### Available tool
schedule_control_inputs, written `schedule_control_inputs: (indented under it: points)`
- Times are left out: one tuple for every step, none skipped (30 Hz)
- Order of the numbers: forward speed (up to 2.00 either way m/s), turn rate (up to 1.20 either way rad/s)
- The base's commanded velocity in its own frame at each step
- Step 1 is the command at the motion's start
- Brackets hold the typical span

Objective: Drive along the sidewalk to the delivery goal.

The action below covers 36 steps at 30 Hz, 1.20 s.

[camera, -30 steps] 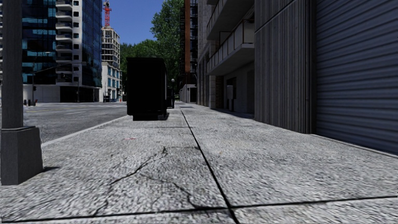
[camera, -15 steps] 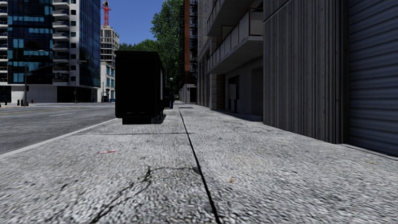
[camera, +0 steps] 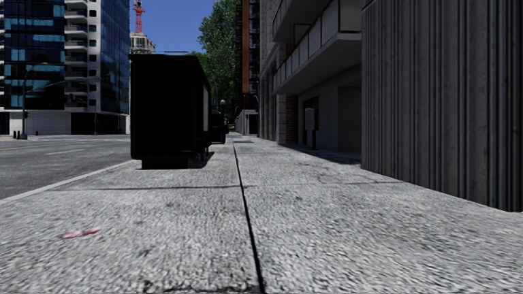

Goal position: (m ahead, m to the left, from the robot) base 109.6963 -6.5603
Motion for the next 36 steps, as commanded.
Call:
schedule_control_inputs:
  points:
    - [2.00,0.00]
    - [2.00,0.00]
    - [2.00,0.00]
    - [2.00,0.00]
    - [2.00,0.00]
    - [2.00,0.00]
    - [2.00,0.00]
    - [2.00,0.00]
    - [2.00,0.00]
    - [2.00,0.00]
    - [2.00,0.00]
    - [2.00,0.00]
    - [2.00,0.00]
    - [2.00,0.00]
    - [2.00,0.00]
    - [2.00,0.00]
    - [2.00,0.00]
    - [2.00,0.00]
    - [2.00,0.00]
    - [2.00,0.00]
    - [2.00,0.00]
    - [2.00,0.00]
    - [2.00,0.00]
    - [2.00,0.00]
    - [2.00,0.00]
    - [2.00,0.00]
    - [2.00,0.00]
    - [2.00,0.00]
    - [2.00,0.00]
    - [2.00,0.00]
    - [2.00,0.00]
    - [2.00,0.00]
    - [2.00,0.00]
    - [2.00,0.00]
    - [2.00,0.00]
    - [2.00,0.00]
